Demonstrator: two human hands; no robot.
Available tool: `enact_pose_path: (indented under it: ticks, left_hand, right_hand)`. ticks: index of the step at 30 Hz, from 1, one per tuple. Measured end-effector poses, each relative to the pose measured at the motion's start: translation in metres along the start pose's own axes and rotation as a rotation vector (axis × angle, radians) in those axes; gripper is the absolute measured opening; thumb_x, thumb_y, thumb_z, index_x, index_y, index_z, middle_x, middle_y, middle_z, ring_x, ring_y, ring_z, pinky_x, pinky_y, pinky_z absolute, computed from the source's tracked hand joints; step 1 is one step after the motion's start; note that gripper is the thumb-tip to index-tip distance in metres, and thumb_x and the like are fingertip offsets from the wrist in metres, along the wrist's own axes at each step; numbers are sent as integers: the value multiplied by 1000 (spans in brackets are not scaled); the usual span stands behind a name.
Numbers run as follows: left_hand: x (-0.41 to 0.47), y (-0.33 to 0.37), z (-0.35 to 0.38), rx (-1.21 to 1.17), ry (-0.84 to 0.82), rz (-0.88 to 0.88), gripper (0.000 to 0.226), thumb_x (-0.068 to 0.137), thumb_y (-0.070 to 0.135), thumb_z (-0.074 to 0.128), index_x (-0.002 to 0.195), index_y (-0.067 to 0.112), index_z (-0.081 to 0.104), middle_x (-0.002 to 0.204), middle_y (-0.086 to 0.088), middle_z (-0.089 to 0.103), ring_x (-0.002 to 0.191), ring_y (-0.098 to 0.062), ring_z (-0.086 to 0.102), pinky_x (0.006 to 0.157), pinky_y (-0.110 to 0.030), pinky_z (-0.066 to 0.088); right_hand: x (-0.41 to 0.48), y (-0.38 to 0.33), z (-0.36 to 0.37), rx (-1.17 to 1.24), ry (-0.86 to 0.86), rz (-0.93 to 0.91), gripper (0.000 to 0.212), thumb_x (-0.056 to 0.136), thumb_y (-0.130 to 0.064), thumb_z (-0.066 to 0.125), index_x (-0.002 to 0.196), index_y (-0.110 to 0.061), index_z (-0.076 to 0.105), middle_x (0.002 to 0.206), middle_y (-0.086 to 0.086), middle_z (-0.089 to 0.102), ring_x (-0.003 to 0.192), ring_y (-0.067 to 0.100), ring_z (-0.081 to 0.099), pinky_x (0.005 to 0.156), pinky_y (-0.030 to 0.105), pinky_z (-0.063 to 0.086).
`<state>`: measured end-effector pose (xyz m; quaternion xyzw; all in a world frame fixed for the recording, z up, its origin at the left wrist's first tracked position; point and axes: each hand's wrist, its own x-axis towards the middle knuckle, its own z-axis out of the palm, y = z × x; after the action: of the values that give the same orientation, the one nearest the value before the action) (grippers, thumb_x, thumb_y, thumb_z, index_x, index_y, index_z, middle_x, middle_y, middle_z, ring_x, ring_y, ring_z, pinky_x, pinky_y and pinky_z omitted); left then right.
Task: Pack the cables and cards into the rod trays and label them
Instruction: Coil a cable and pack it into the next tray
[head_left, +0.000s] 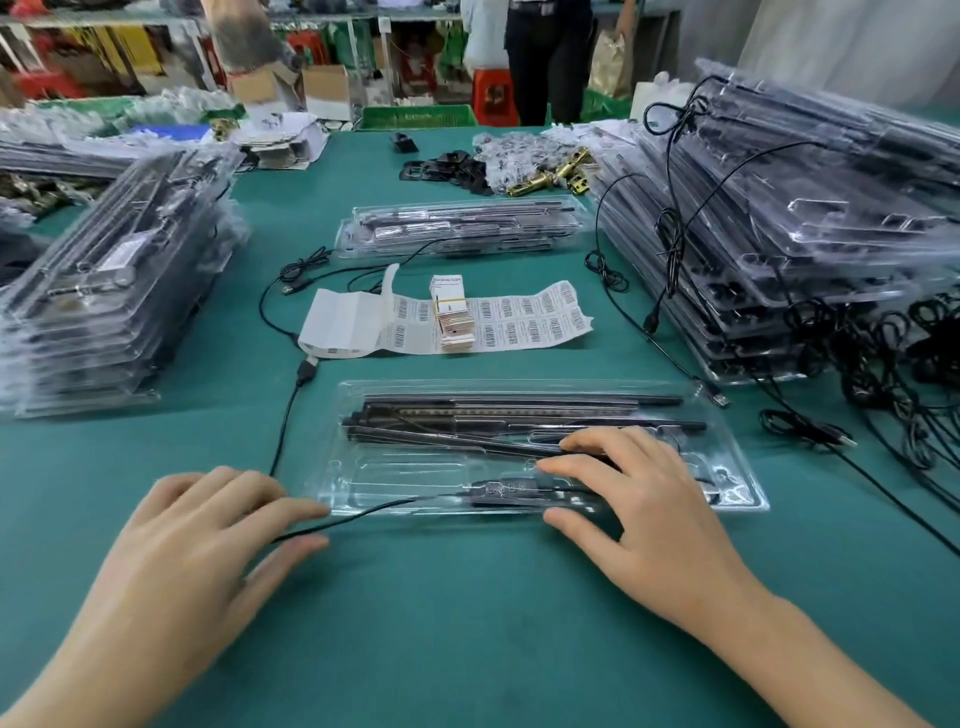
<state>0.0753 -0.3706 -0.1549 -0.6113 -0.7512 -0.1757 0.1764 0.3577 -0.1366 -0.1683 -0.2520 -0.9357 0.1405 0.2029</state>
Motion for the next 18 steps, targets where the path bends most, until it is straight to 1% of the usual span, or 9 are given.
enact_pose_path:
  ticks: [1,3,7,9,11,13,15,16,18]
  left_hand:
    - [2,8,2,-24,45,-22,34,99,51,51,95,30,78,83,14,62,76,-20,64,77,-34,41]
    - [5,20,6,-61,105,-47,27,96,45,59,89,29,79,77,15,62,69,-19,63,71,-35,42]
    - [12,36,15,140,180,42,23,98,38,63,86,27,79,72,8,63,65,-25,61,66,-37,42]
    - [12,44,18,189,196,81,21,99,37,64,91,26,80,75,6,64,66,-26,62,67,-37,42]
    - [9,47,19,176,208,92,20,96,39,67,94,24,80,81,5,67,70,-26,64,69,-36,44]
    - [7,46,18,154,224,87,24,94,43,69,91,22,80,84,4,68,72,-23,63,70,-36,44]
    - [7,46,15,112,232,96,25,94,44,70,88,21,79,86,3,67,76,-20,59,70,-36,44]
    - [10,49,15,82,221,115,24,95,42,69,91,21,79,88,3,68,79,-20,59,72,-36,45]
    - [22,61,16,45,143,160,26,98,41,63,106,22,79,101,4,70,90,-22,64,80,-38,49]
  right_hand:
    - [0,0,0,10,7,4,39,93,-56,52,124,-37,66,123,-20,53,118,5,48,104,21,27]
    - [0,1,-1,31,15,16,38,93,-56,53,123,-38,67,122,-21,53,119,4,48,105,22,28]
    - [1,0,0,35,20,20,38,95,-55,51,123,-37,68,122,-22,55,119,5,49,105,28,34]
    - [0,-1,0,41,29,20,37,95,-54,53,123,-36,69,122,-21,56,118,5,49,104,30,36]
    - [-1,-1,0,40,26,21,38,94,-55,54,124,-36,68,123,-20,56,118,6,50,105,30,34]
    - [-2,-1,0,25,15,10,40,94,-57,52,124,-36,68,124,-19,56,119,6,50,105,27,31]
    - [-2,-1,1,19,16,1,39,97,-54,49,124,-35,68,124,-18,56,118,7,50,105,25,29]
    - [-2,-2,1,19,23,1,37,99,-51,47,123,-34,69,123,-17,57,117,8,50,105,25,30]
    - [-1,-3,2,6,45,-4,35,100,-46,47,121,-31,71,121,-15,58,114,10,52,104,28,34]
